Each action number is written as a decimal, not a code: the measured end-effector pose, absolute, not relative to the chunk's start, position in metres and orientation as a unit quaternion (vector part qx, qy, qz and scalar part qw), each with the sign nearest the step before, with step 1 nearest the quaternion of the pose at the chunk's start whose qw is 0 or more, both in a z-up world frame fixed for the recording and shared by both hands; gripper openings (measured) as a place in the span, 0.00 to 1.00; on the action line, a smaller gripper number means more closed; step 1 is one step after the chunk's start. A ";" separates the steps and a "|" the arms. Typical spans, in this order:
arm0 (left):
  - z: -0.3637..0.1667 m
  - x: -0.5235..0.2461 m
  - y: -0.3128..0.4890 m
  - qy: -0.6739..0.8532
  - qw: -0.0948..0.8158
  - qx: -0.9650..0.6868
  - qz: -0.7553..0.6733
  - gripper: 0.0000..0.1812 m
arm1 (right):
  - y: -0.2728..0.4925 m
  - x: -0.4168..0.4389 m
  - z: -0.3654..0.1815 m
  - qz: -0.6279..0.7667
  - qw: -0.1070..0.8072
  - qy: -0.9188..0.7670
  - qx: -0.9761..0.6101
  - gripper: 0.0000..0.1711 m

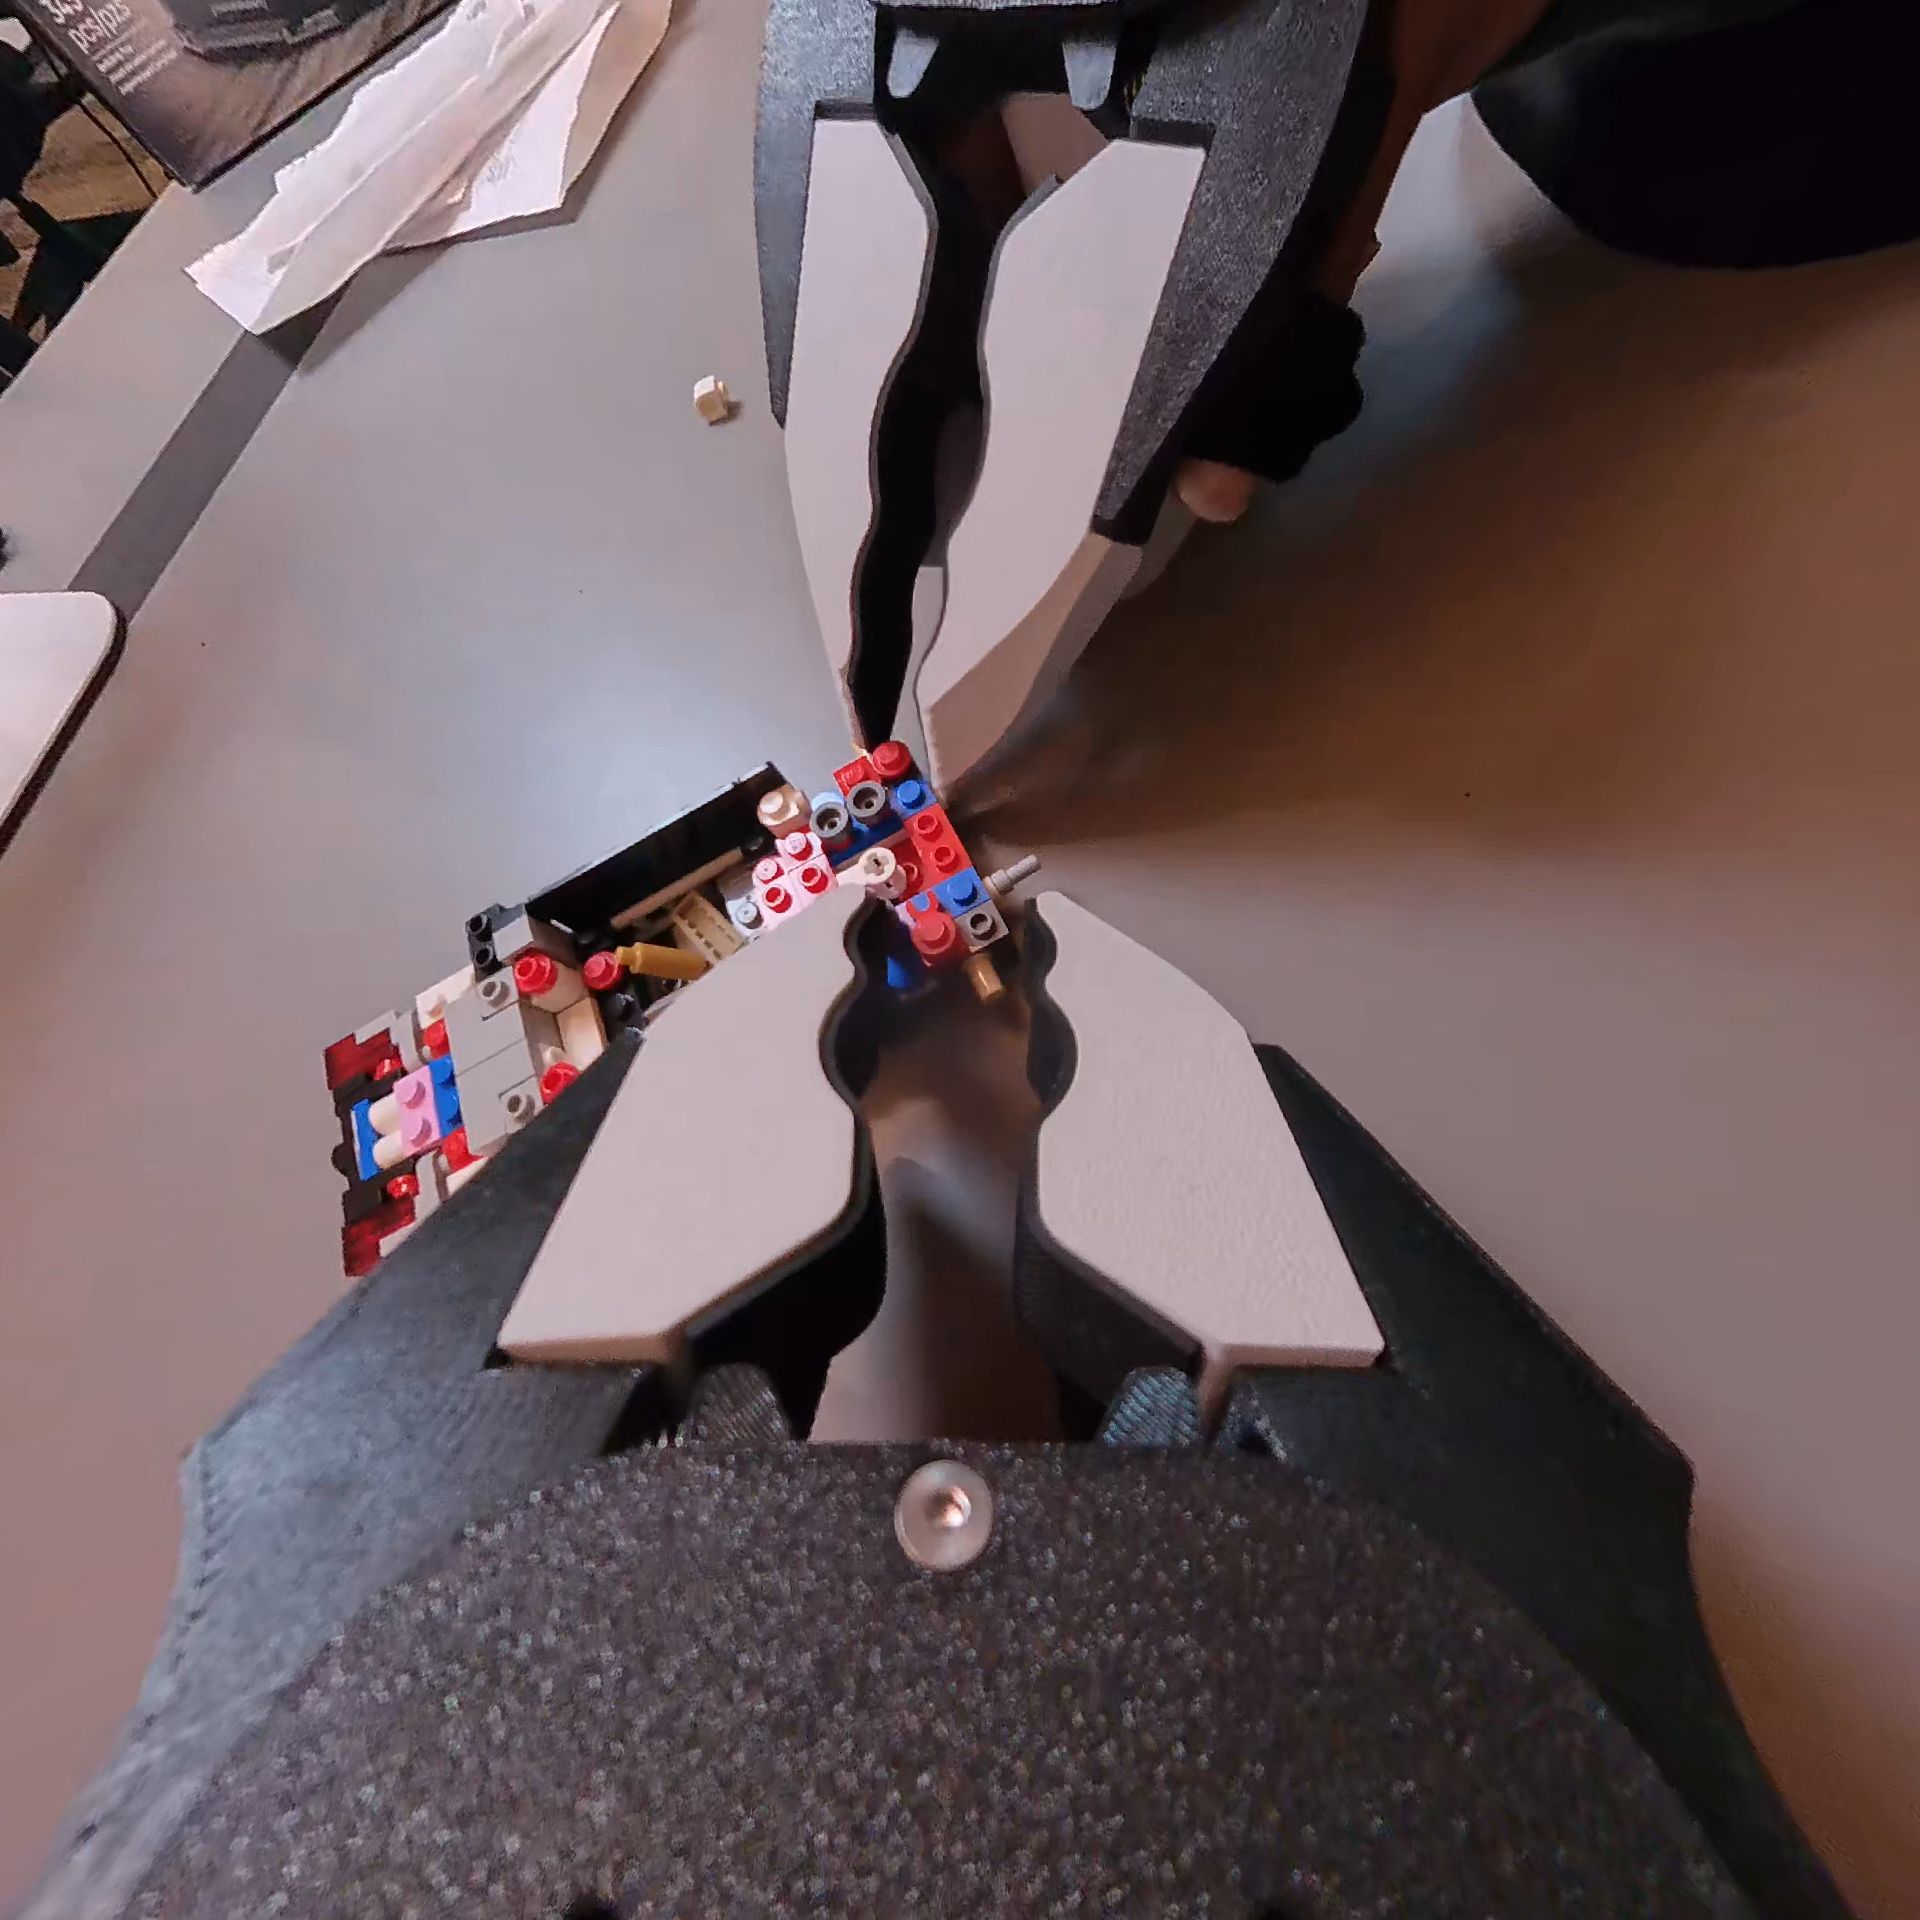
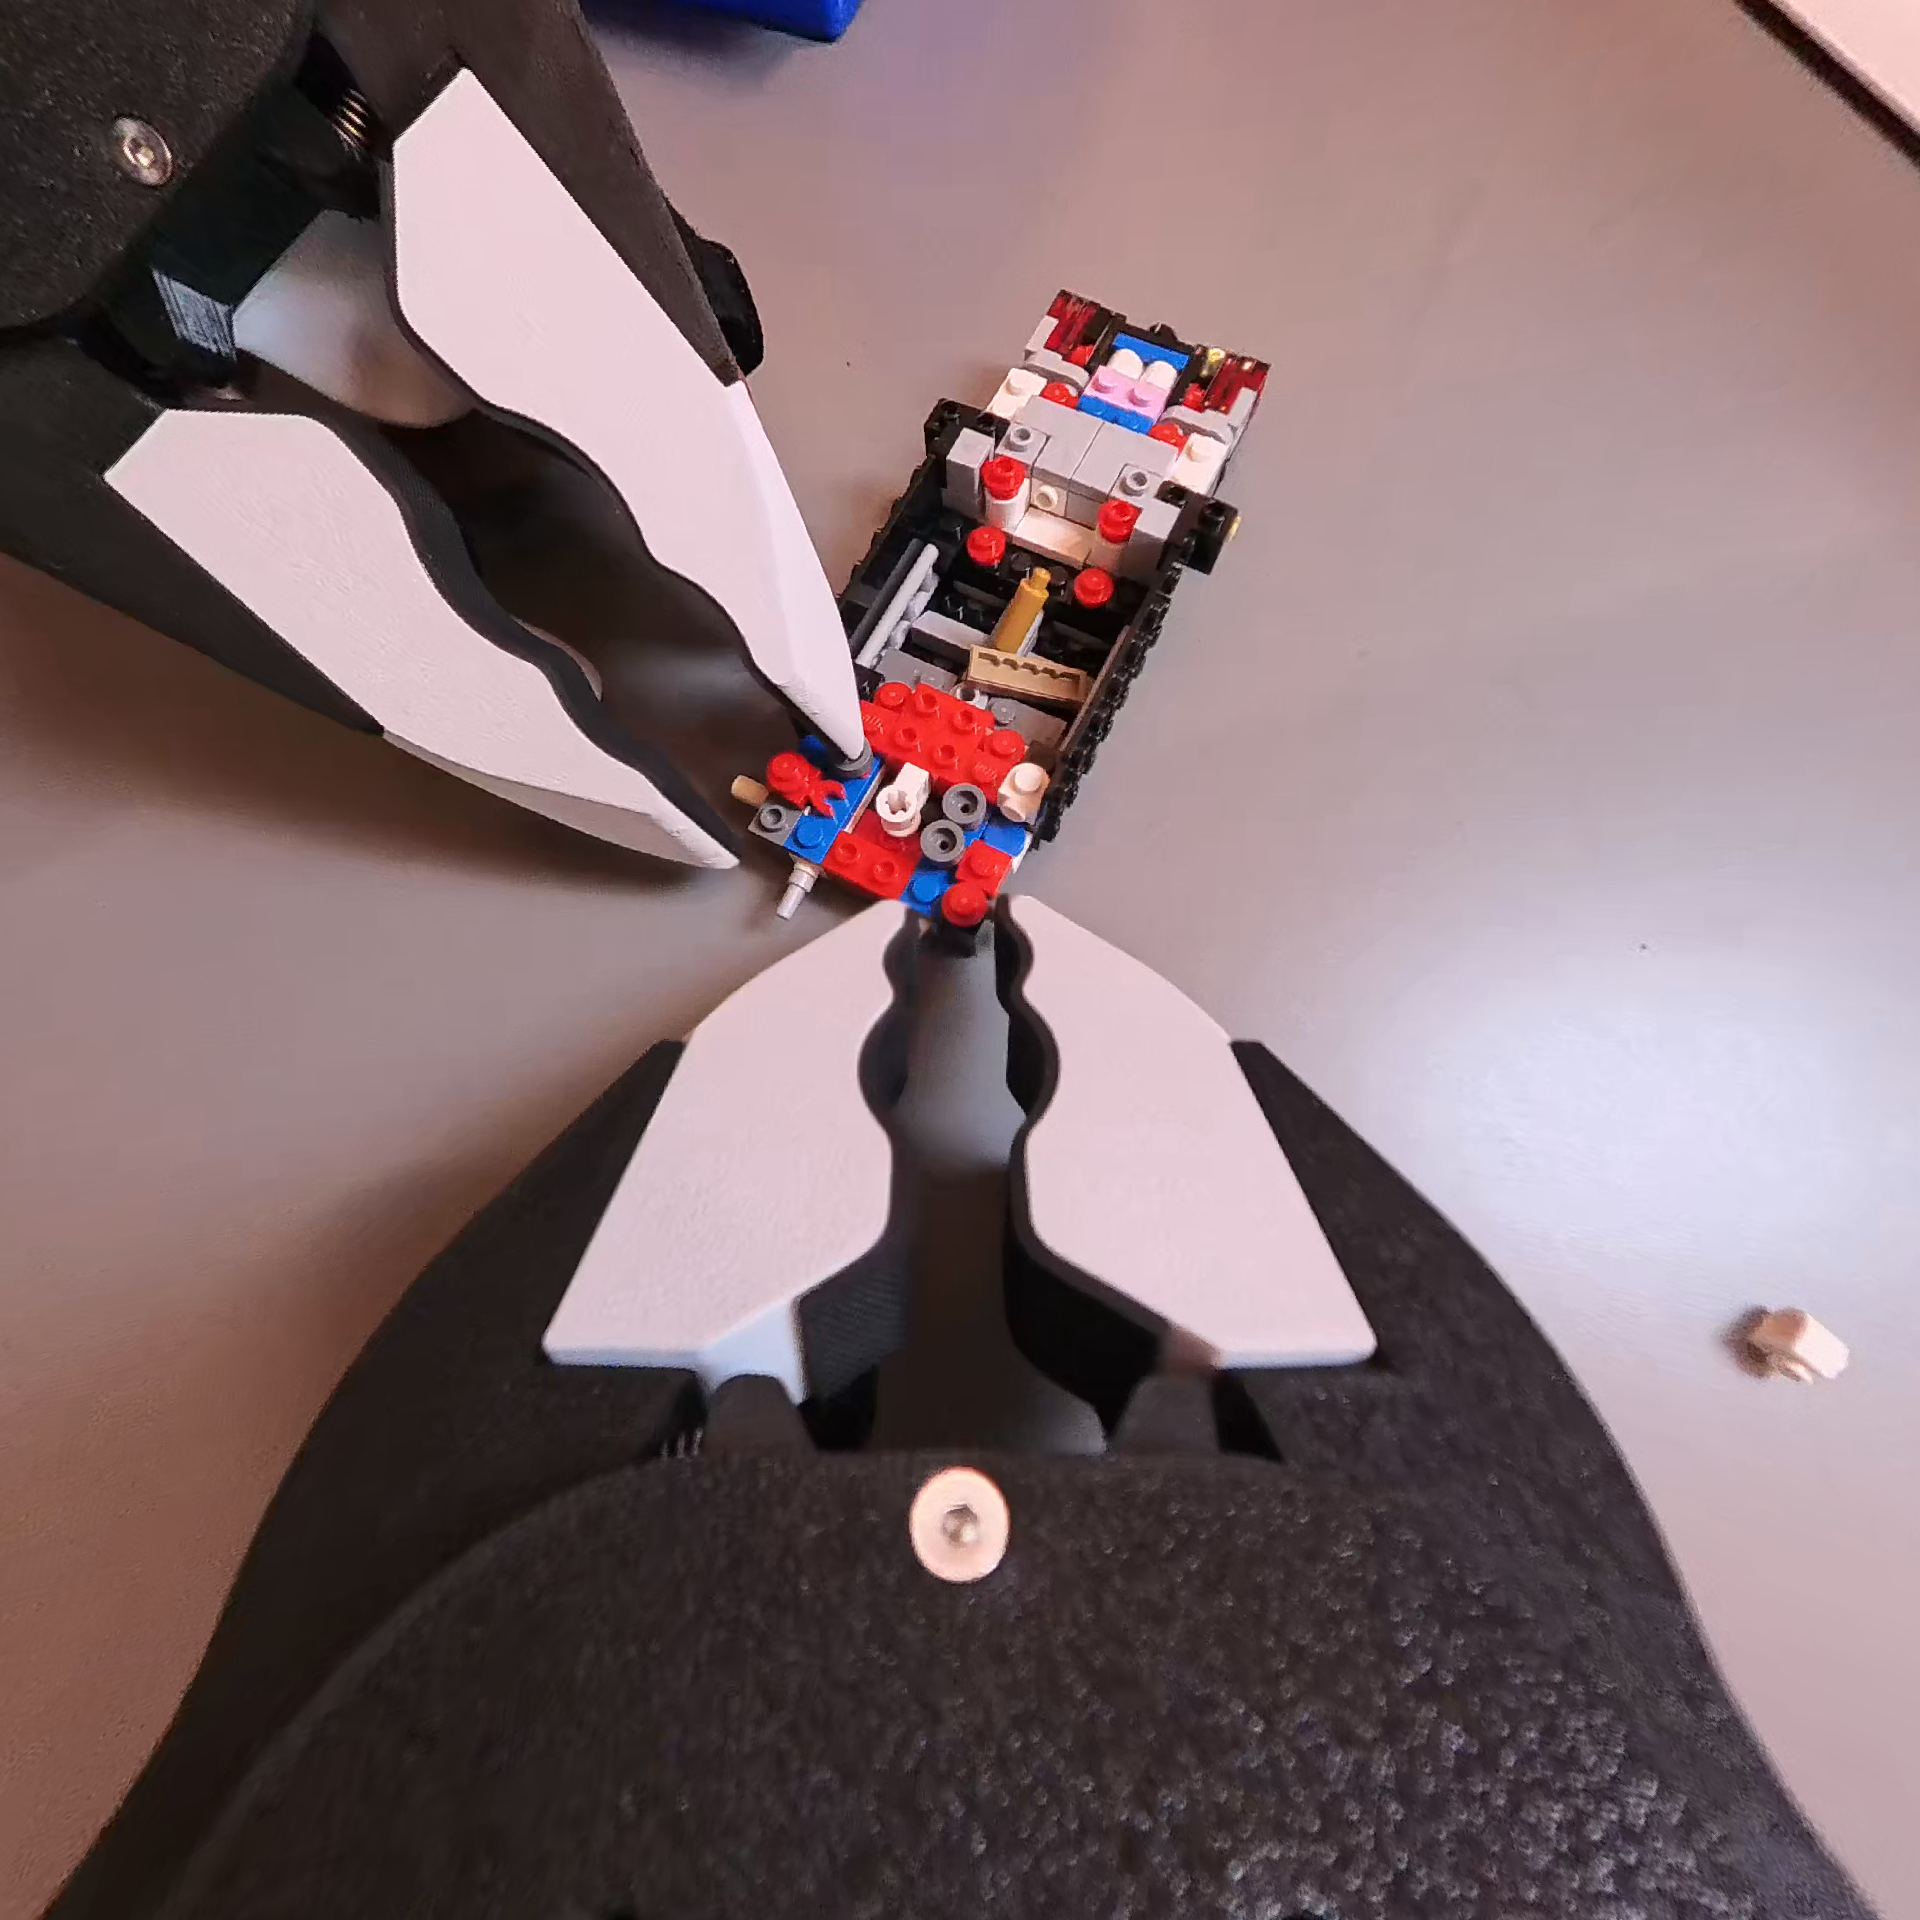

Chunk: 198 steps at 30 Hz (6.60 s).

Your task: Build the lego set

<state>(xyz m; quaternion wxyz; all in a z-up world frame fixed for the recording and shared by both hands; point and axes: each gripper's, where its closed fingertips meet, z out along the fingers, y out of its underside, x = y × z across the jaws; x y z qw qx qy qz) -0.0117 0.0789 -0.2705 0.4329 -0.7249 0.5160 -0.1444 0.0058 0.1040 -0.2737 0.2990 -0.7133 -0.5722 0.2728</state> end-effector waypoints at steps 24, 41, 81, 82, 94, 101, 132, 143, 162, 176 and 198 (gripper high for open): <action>-0.271 -0.015 0.089 0.495 0.435 -0.744 -0.114 0.14 | 0.113 -0.001 -0.272 0.268 0.328 -0.528 -0.736 0.04; -0.244 -0.010 0.078 0.448 0.444 -0.738 -0.240 0.09 | 0.090 -0.014 -0.227 0.327 0.454 -0.578 -0.594 0.04; -0.186 -0.189 0.127 0.226 0.491 -0.839 -0.067 0.03 | 0.081 -0.023 -0.237 0.245 0.469 -0.625 -0.574 0.13; -0.188 -0.217 0.128 0.205 0.480 -0.853 -0.012 0.03 | 0.081 -0.025 -0.243 0.248 0.451 -0.626 -0.586 0.13; -0.229 -0.267 0.110 0.153 0.380 -0.912 -0.006 0.32 | 0.086 -0.035 -0.267 0.227 0.388 -0.614 -0.649 0.07; -0.192 -0.151 0.093 0.318 0.471 -0.801 -0.185 0.12 | 0.087 -0.036 -0.269 0.227 0.386 -0.610 -0.654 0.05; -0.270 -0.029 0.070 0.530 0.400 -0.733 -0.147 0.04 | 0.082 -0.032 -0.268 0.160 0.454 -0.671 -0.564 0.04; -0.261 -0.026 0.073 0.530 0.421 -0.722 -0.143 0.05 | 0.082 -0.027 -0.263 0.251 0.412 -0.622 -0.617 0.04; -0.269 -0.020 0.071 0.552 0.424 -0.708 -0.122 0.08 | 0.079 -0.017 -0.265 0.243 0.391 -0.641 -0.614 0.11; -0.263 -0.068 0.086 0.495 0.424 -0.753 -0.090 0.09 | 0.092 0.002 -0.277 0.248 0.346 -0.631 -0.649 0.22; -0.265 -0.077 0.112 0.413 0.417 -0.792 -0.169 0.18 | 0.092 -0.005 -0.278 0.223 0.366 -0.638 -0.640 0.13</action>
